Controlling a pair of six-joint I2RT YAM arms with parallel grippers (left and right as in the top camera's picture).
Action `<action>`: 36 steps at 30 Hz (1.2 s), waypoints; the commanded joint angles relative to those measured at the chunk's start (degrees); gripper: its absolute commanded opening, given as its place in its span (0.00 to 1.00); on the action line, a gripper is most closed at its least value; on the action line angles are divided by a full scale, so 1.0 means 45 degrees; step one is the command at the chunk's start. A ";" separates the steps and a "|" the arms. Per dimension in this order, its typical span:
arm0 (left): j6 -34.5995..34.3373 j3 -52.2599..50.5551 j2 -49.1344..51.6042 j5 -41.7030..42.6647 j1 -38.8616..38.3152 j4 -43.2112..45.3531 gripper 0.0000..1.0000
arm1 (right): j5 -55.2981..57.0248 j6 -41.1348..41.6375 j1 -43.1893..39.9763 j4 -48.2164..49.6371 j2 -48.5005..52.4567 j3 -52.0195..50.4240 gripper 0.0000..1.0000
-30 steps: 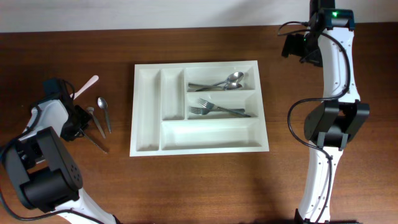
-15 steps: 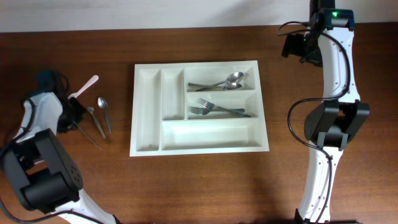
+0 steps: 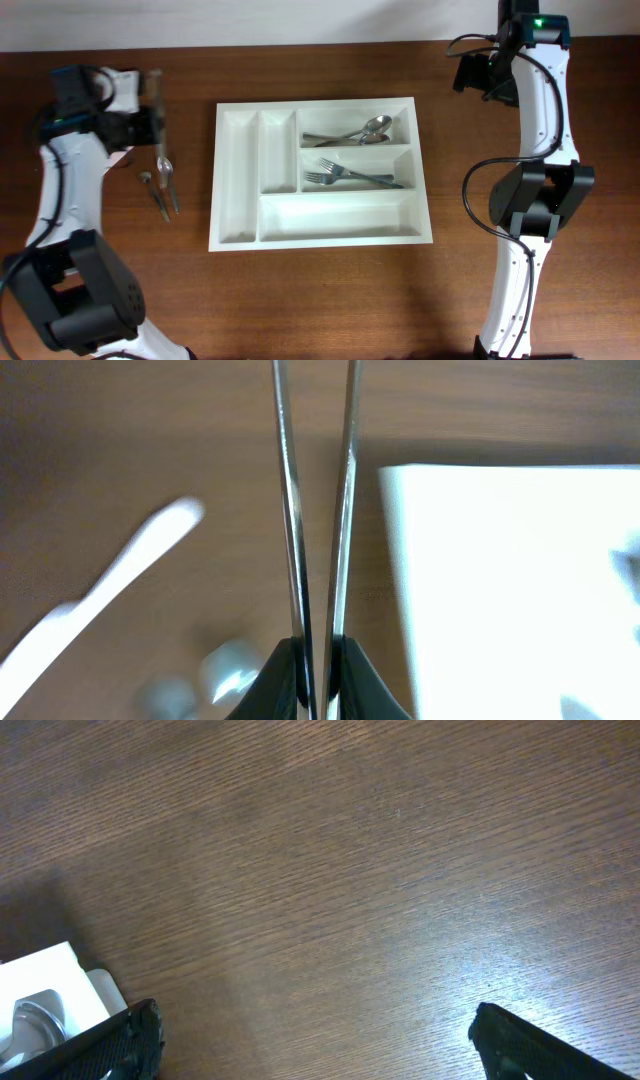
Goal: Pack container
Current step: 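Carry the tongs with the left gripper into the tray's bottom compartment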
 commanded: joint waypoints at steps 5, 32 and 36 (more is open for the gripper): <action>0.5236 0.0199 -0.0316 0.2526 -0.2613 -0.0219 0.02 | 0.0063 0.0063 0.0117 0.0019 0.0019 -0.0053 0.99; 0.9874 0.0146 0.0058 0.0131 -0.8213 -0.5056 0.02 | 0.0068 0.0063 0.0112 0.0840 0.0019 -0.0053 0.99; 0.9923 0.0146 0.0908 0.0126 -0.8471 -0.5304 0.02 | 0.0068 0.0063 0.0112 0.0869 0.0019 -0.0053 0.99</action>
